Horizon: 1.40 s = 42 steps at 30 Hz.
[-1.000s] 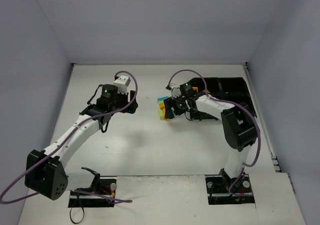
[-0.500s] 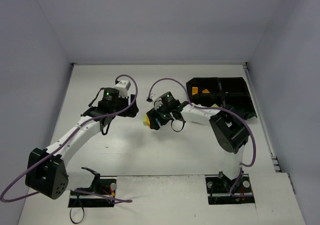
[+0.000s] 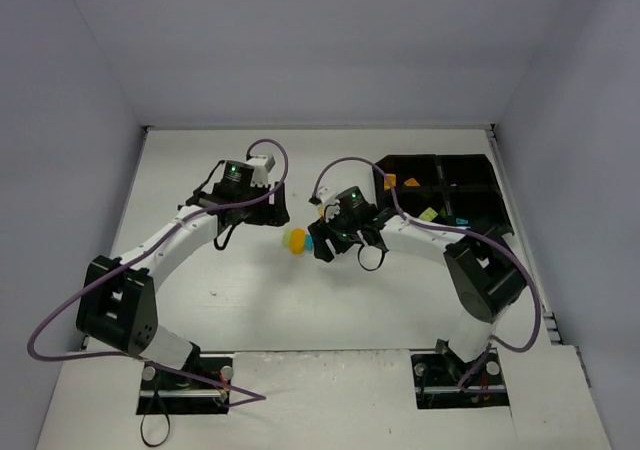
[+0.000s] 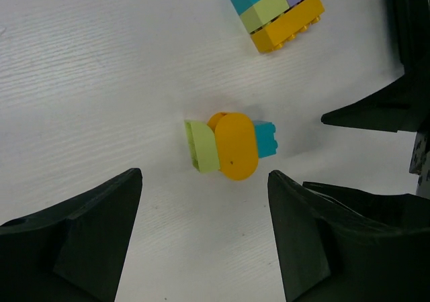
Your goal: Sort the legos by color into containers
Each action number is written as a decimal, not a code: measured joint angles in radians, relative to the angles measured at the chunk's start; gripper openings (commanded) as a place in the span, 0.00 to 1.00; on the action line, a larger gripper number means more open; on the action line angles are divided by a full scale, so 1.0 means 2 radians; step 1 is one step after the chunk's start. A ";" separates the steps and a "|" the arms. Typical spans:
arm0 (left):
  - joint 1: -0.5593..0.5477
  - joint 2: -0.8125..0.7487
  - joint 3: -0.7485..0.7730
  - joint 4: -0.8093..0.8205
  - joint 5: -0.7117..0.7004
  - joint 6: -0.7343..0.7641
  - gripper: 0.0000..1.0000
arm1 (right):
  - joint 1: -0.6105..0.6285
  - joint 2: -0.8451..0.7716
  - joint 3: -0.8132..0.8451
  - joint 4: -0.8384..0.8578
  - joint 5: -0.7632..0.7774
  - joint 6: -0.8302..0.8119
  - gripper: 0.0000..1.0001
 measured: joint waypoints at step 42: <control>-0.064 0.205 0.129 -0.139 0.152 0.480 0.70 | -0.067 -0.159 -0.108 -0.015 0.014 0.025 0.64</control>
